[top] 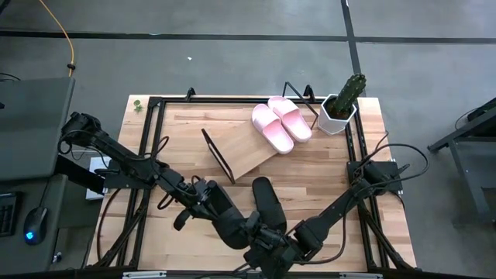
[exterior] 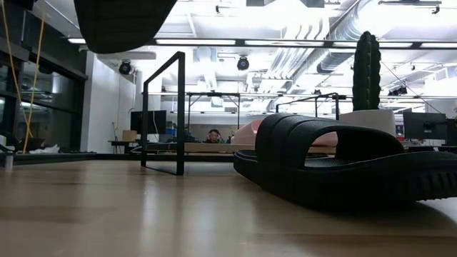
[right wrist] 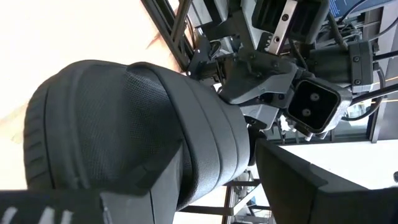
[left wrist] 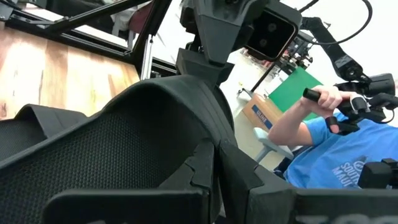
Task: Pick and place slides into the shelf
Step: Put the left black slide on the shelf
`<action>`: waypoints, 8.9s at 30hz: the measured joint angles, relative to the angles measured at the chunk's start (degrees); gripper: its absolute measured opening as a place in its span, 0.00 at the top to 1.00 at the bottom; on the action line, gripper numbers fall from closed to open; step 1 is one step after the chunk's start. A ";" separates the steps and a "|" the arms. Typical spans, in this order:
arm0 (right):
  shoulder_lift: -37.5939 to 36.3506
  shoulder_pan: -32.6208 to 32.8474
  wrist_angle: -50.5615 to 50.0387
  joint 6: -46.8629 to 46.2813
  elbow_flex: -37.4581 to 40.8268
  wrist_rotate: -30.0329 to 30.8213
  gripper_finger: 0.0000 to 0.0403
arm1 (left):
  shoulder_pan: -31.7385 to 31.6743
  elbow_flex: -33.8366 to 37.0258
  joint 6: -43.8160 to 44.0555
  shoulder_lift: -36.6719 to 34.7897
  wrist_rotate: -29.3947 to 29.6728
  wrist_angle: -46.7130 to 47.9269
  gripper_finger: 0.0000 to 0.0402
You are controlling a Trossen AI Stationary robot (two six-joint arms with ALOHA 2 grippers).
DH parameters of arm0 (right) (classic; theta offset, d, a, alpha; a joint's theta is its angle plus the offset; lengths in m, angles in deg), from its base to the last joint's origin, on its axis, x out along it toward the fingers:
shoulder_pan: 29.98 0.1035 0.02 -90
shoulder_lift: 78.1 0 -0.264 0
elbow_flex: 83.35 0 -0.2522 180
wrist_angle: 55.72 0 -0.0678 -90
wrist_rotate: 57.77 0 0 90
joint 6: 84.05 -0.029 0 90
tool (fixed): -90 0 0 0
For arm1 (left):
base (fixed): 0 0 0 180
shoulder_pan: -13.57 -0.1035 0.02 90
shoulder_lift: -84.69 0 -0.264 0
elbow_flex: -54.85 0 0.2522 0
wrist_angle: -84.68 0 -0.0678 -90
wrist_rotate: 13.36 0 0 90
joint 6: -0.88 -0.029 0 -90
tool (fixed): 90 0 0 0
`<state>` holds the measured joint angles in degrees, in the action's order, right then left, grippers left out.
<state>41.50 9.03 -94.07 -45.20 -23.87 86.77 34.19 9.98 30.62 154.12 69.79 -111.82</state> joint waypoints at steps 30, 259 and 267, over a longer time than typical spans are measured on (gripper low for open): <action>0.07 -0.74 -0.01 -0.46 0.00 -1.23 0.80 | 0.00 0.00 0.08 0.02 -0.09 -0.66 0.99; -34.62 -35.63 63.95 16.71 65.37 -22.34 1.00 | -0.02 0.00 -29.46 -16.90 17.00 13.77 0.67; -30.72 -35.56 66.92 16.69 65.35 -20.87 1.00 | -0.02 0.00 -29.46 -16.90 17.00 13.77 0.67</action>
<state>10.77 -26.53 -27.14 -28.51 41.48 65.90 34.17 9.98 1.16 137.23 86.79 -98.05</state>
